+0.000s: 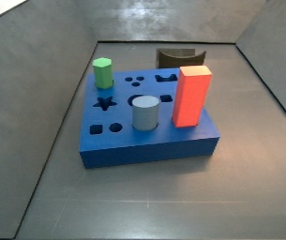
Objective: Pick up the square-circle object. Move up. Move to above the board. Insert the square-circle object.
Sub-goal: Move to above the board, then insert the square-circle object.
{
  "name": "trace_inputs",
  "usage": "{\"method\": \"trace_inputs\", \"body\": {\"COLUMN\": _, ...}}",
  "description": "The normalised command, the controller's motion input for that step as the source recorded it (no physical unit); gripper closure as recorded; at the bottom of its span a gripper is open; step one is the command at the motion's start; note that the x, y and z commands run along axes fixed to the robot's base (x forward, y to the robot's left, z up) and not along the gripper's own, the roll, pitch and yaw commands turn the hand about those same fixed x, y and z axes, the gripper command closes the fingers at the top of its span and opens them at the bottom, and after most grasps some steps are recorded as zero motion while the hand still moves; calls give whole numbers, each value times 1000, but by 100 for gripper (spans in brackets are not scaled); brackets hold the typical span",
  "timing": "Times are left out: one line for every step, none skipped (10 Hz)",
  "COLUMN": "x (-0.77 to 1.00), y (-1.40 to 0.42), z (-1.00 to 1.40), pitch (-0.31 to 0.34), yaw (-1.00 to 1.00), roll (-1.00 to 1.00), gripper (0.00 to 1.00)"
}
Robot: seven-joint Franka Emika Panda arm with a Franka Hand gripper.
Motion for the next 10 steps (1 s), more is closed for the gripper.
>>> {"method": "trace_inputs", "body": {"x": -1, "y": -197, "z": 78, "pitch": 72, "yaw": 5, "roll": -4, "gripper": 100}}
{"method": "trace_inputs", "body": {"x": 0, "y": -46, "z": -34, "pitch": 0, "yaw": 0, "roll": 0, "gripper": 100}}
{"method": "trace_inputs", "body": {"x": -17, "y": -109, "z": -497, "pitch": 0, "yaw": 71, "roll": 66, "gripper": 100}}
{"method": "trace_inputs", "body": {"x": 0, "y": -103, "z": -691, "pitch": 0, "yaw": 89, "roll": 3, "gripper": 100}}
{"method": "trace_inputs", "body": {"x": 69, "y": -146, "z": -563, "pitch": 0, "yaw": 49, "roll": 0, "gripper": 100}}
{"method": "trace_inputs", "body": {"x": 60, "y": -106, "z": -389, "pitch": 0, "yaw": 49, "roll": 0, "gripper": 100}}
{"method": "trace_inputs", "body": {"x": 0, "y": -114, "z": -323, "pitch": 0, "yaw": 71, "roll": 0, "gripper": 100}}
{"method": "trace_inputs", "body": {"x": 0, "y": -49, "z": -54, "pitch": -20, "yaw": 49, "roll": 0, "gripper": 100}}
{"method": "trace_inputs", "body": {"x": 0, "y": 0, "z": -23, "pitch": 0, "yaw": 0, "roll": 0, "gripper": 100}}
{"method": "trace_inputs", "body": {"x": -160, "y": -151, "z": -391, "pitch": -9, "yaw": 51, "roll": 16, "gripper": 100}}
